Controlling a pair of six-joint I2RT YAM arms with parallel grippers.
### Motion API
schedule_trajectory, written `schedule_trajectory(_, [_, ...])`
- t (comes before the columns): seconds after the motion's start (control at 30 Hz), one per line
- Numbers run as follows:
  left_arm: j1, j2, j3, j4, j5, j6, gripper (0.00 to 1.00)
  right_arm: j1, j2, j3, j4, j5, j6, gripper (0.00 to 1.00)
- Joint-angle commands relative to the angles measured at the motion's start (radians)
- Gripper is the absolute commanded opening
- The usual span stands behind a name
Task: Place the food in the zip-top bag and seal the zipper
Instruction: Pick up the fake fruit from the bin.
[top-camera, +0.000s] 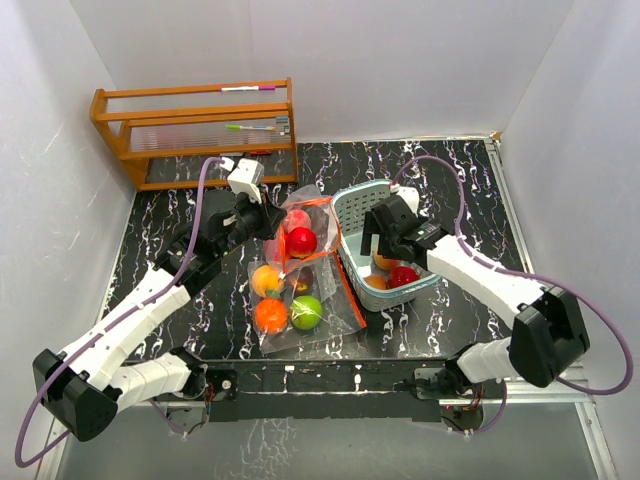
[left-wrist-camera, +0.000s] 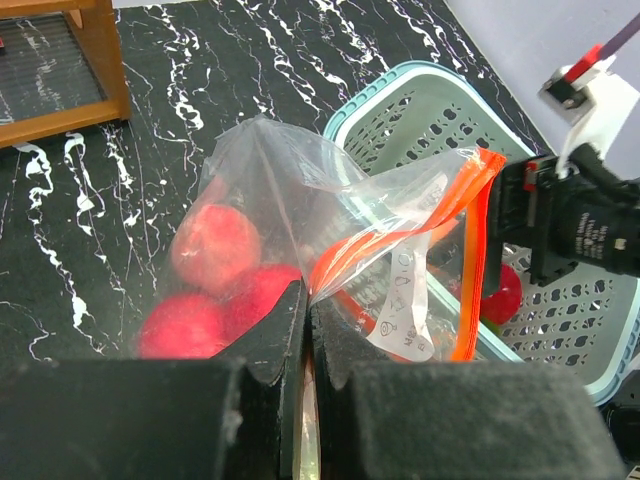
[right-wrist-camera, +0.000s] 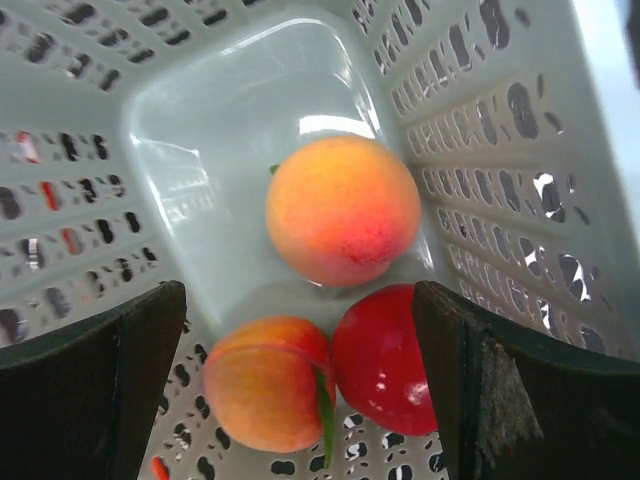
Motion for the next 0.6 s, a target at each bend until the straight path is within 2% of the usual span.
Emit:
schedule_trajectory(0.0, [0.007,-0.028,-0.008,0.039,-0.001,0.01,0.0,-0.01,0.039,-0.021,0.058,0.025,-0.003,0.99])
schedule_trajectory(0.27, [0.007,-0.023,-0.02,0.049,0.01,0.009,0.0,-0.014,0.172,0.011,0.108,0.104,-0.044,0.95])
schedule_trajectory(0.33, [0.007,-0.022,-0.028,0.055,0.017,0.009,0.0,-0.017,0.205,0.017,0.127,0.11,-0.056,0.91])
schedule_trajectory(0.43, [0.006,-0.019,-0.032,0.056,0.018,0.014,0.0,-0.018,0.255,0.03,0.113,0.126,-0.051,0.81])
schedule_trajectory(0.5, [0.006,-0.017,-0.031,0.054,0.013,0.019,0.0,-0.018,0.267,0.018,0.118,0.135,-0.047,0.71])
schedule_trajectory(0.57, [0.006,-0.013,-0.03,0.054,0.009,0.022,0.0,-0.018,0.264,0.003,0.129,0.139,-0.048,0.46])
